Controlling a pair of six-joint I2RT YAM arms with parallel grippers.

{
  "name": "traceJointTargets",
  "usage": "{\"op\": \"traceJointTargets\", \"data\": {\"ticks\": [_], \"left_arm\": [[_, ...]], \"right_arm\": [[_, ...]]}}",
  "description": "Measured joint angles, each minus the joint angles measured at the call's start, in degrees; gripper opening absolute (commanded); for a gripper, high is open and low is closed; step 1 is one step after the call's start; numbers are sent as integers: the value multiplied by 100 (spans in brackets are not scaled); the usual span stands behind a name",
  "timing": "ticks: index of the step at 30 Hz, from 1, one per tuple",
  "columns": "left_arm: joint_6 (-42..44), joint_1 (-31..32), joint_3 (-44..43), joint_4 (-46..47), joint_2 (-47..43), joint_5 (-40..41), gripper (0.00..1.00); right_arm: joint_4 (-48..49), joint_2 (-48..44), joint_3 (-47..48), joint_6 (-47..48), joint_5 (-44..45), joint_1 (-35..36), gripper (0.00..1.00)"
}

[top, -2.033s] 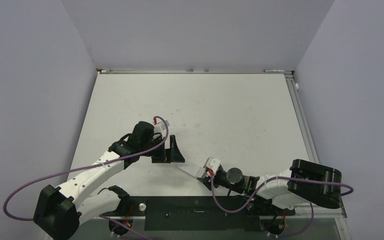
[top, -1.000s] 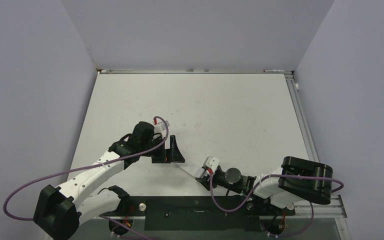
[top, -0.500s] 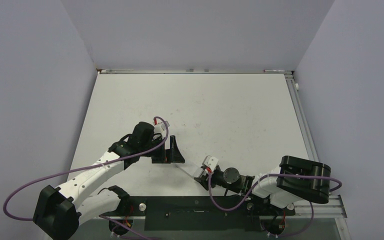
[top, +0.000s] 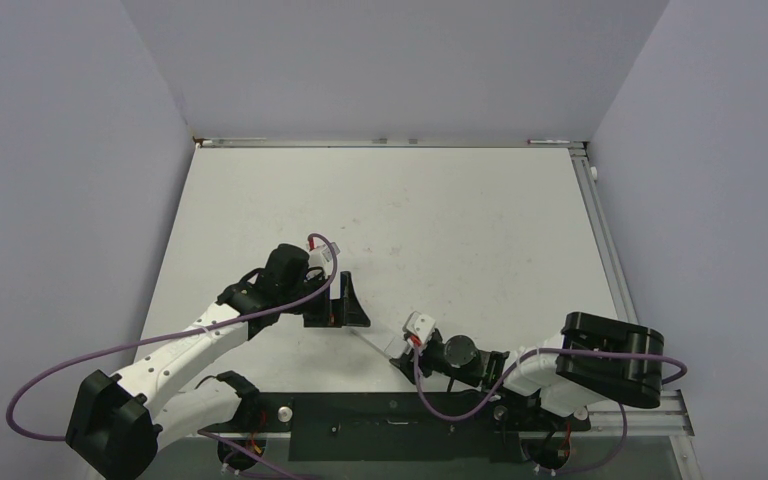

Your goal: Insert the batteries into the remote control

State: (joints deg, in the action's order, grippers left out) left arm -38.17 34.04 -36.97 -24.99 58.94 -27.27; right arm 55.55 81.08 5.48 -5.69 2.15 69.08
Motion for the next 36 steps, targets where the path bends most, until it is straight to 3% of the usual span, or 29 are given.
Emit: {"op": "traceJointTargets", "data": {"ticks": [2, 5, 17, 27, 28, 29, 36], "left_arm": [[0, 0, 0, 0, 0, 0, 92], [0, 0, 2, 0, 0, 0, 92], [-2, 0, 9, 2, 0, 0, 92], [42, -35, -223, -39, 627, 254, 92], [57, -42, -306, -42, 743, 313, 91], [81, -48, -398, -42, 868, 372, 90], [188, -116, -800, 114, 1740, 763, 83]], "right_arm": [[-136, -17, 0, -4, 0, 2, 74], [-302, -31, 0, 0, 0, 4, 78], [-1016, -603, 107, 31, 4, 76, 85], [-3519, -2837, 907, -210, 153, 76, 89], [-3773, -3060, 997, -304, 232, 76, 85], [-4022, -3241, 1095, -420, 315, 72, 89], [-5796, -3477, 2111, -1541, 916, 61, 99]]}}
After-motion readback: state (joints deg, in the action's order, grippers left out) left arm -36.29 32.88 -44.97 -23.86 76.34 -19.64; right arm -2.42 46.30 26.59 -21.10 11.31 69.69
